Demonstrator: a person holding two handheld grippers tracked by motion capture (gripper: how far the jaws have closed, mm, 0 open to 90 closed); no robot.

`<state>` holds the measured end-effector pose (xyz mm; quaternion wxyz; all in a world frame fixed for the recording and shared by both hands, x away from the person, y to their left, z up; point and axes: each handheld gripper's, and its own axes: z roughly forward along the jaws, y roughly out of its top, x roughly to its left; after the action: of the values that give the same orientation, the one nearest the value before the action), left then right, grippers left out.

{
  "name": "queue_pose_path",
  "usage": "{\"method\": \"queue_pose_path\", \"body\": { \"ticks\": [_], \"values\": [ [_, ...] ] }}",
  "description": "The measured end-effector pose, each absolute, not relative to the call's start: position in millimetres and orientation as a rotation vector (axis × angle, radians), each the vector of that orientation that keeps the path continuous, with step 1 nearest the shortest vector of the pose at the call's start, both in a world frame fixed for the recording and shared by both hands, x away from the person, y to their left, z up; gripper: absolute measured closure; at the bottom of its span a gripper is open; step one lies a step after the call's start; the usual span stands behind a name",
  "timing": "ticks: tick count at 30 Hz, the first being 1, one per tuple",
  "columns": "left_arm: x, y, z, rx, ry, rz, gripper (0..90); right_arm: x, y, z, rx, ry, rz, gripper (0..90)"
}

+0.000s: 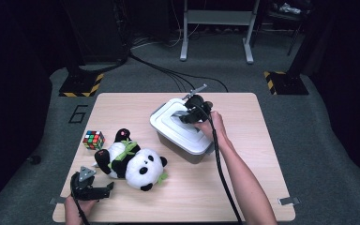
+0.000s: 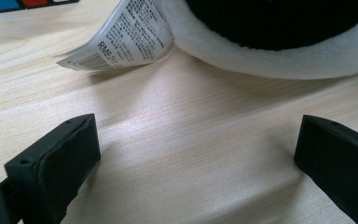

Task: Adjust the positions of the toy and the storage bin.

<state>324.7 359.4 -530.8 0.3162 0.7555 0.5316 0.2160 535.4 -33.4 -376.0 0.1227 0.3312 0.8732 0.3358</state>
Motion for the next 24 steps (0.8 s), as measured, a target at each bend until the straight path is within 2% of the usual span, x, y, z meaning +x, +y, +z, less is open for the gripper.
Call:
{"method": "queue_pose_path", "body": {
  "ticks": [24],
  "values": [
    [325,359,-531,1.989,1.399,0.568,0.0,533,-13,-379,1.184,2.502,1.060,66.6]
  ]
}}
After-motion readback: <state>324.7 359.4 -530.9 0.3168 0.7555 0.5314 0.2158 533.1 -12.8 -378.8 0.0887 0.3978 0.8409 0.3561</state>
